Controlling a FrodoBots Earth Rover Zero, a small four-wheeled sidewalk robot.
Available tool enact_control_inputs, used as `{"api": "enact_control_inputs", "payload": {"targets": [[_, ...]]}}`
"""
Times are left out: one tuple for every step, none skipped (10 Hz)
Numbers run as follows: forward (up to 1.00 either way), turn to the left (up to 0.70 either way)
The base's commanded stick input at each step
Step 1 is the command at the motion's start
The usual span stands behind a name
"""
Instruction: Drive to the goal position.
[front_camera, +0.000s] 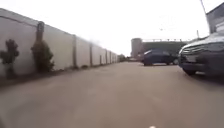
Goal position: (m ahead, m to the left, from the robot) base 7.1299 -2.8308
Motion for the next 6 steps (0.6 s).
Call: {"api": "enact_control_inputs", "payload": {"targets": [[0.7, 0.01], [0.7, 0.01], [0.7, 0.01], [0.7, 0.01], [0.7, 0.01], [0.7, -0.09]]}}
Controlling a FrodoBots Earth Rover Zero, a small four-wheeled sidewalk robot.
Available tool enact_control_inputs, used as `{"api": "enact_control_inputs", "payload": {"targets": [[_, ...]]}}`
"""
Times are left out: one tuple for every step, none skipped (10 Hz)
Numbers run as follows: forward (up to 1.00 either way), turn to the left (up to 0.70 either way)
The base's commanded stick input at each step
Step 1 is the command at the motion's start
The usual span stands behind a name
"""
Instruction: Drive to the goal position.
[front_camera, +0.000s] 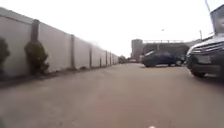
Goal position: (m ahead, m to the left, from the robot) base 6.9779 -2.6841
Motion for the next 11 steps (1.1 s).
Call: {"api": "enact_control_inputs", "payload": {"targets": [[0.7, -0.31], [0.7, -0.15], [0.7, 0.01], [0.7, 0.01], [0.7, 0.01], [0.7, 0.01], [0.7, 0.01], [0.7, 0.01], [0.7, 0.01], [0.7, 0.01], [0.7, 0.01]]}}
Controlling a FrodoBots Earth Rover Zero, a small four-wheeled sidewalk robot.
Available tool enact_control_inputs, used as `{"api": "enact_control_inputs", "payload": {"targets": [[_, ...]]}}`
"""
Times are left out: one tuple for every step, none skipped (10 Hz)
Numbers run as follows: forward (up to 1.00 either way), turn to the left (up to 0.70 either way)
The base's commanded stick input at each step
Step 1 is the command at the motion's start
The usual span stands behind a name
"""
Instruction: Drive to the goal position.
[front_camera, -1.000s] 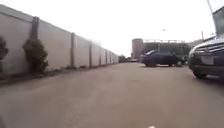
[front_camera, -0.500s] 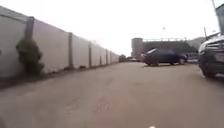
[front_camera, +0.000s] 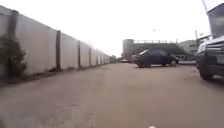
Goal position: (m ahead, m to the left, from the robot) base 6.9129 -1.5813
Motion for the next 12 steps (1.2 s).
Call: {"api": "enact_control_inputs", "payload": {"targets": [[0.7, 0.01], [0.7, 0.01], [0.7, 0.01], [0.7, 0.01], [0.7, 0.01], [0.7, 0.01], [0.7, 0.01], [0.7, 0.01], [0.7, 0.01], [0.7, 0.01], [0.7, 0.01], [0.7, 0.01]]}}
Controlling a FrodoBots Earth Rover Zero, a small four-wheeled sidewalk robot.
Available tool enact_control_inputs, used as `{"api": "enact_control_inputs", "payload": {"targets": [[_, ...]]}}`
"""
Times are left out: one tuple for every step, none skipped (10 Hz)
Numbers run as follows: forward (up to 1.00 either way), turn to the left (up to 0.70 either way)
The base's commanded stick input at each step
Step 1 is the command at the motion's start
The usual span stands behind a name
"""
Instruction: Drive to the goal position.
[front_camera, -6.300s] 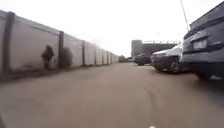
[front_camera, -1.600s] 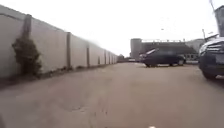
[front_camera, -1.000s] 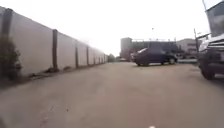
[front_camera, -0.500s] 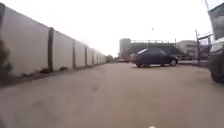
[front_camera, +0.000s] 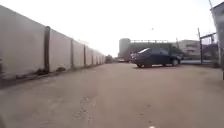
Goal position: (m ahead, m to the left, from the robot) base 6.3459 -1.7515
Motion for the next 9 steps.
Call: {"api": "enact_control_inputs", "payload": {"targets": [[0.7, 0.01], [0.7, 0.01], [0.7, 0.01], [0.7, 0.01], [0.7, 0.01], [0.7, 0.01], [0.7, 0.01], [0.7, 0.01], [0.7, 0.01]]}}
